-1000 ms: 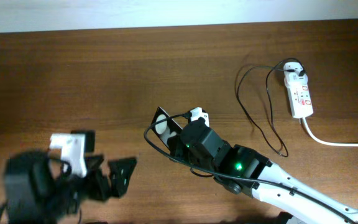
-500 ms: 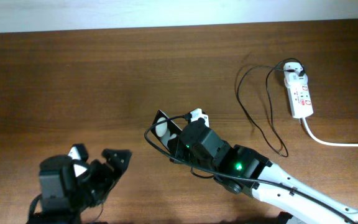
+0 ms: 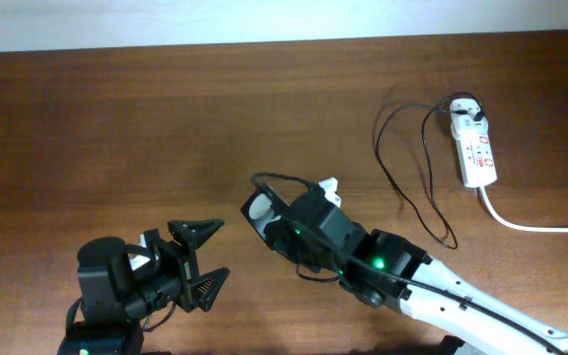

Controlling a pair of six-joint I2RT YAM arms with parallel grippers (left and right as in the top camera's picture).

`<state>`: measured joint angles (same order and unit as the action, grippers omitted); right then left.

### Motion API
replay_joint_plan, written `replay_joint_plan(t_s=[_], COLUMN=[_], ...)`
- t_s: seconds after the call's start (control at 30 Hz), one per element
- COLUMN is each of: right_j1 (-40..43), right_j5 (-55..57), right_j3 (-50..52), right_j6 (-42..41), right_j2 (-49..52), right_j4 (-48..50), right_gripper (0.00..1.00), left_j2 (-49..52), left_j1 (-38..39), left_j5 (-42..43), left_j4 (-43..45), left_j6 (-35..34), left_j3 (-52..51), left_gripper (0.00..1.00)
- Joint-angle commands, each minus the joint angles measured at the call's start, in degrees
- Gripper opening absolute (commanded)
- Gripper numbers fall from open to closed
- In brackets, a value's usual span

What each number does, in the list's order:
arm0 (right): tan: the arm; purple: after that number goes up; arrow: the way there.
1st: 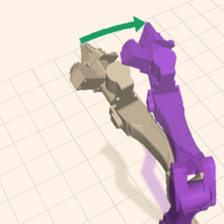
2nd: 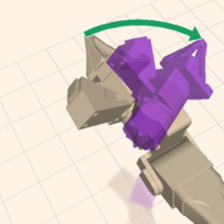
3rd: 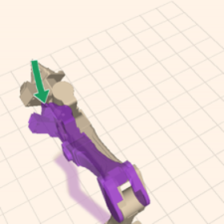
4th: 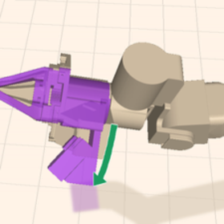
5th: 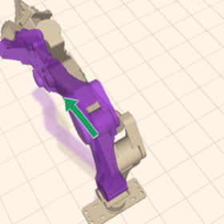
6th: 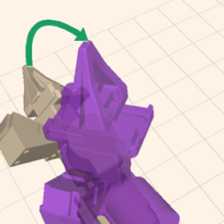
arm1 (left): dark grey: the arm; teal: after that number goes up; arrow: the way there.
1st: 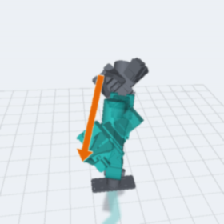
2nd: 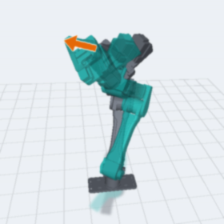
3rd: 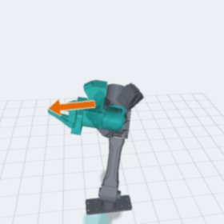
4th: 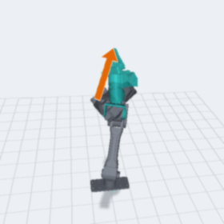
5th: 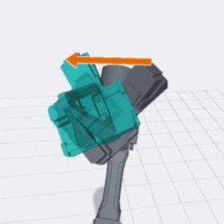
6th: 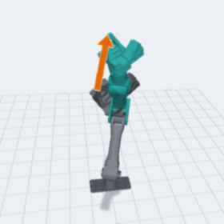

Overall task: Plug charger to phone and switch on socket
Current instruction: 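Move the left gripper back toward the phone's lower end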

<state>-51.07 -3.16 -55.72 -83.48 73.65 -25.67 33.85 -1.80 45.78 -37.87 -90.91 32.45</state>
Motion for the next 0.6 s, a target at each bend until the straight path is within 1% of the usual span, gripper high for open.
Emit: replay_joint_plan(t_s=[0.0, 0.17, 0.27, 0.33, 0.43, 0.53, 0.57], right_j1=[-0.2, -0.2, -0.2, -0.2, -0.2, -0.2, -0.2], right_j5=[-3.9, -9.0, -9.2, -10.6, -13.0, -15.6, -16.0], right_j3=[-1.0, -1.0, -1.0, -1.0, -1.0, -1.0, -1.0], right_j6=[-10.2, -10.2, -10.0, -10.0, -10.1, -11.6, -12.4], right_j2=[-1.6, -1.6, -1.6, -1.6, -1.6, -1.6, -1.6], right_j4=[0.7, 3.3, 4.1, 4.2, 5.2, 6.7, 6.9], right_gripper=[0.04, 0.04, 0.04, 0.04, 0.04, 0.04, 0.04], left_j2=[-0.3, 1.5, 4.6, 7.5, 12.4, 17.9, 18.8], left_j1=[-0.2, -0.2, -0.2, -0.2, -0.2, -0.2, -0.2], left_j5=[0.9, 1.0, 4.0, 5.7, 8.5, 13.0, 13.4], left_j4=[0.1, 0.1, 0.2, 0.3, 5.1, 15.7, 17.0], left_j6=[-4.7, -4.6, -4.7, -4.6, -4.7, -5.5, -5.5], left_j3=[-0.3, -0.3, -0.3, -0.3, -0.3, -0.3, -0.3], left_gripper=[0.99, 0.96, 0.91, 0.91, 0.91, 0.86, 0.84])
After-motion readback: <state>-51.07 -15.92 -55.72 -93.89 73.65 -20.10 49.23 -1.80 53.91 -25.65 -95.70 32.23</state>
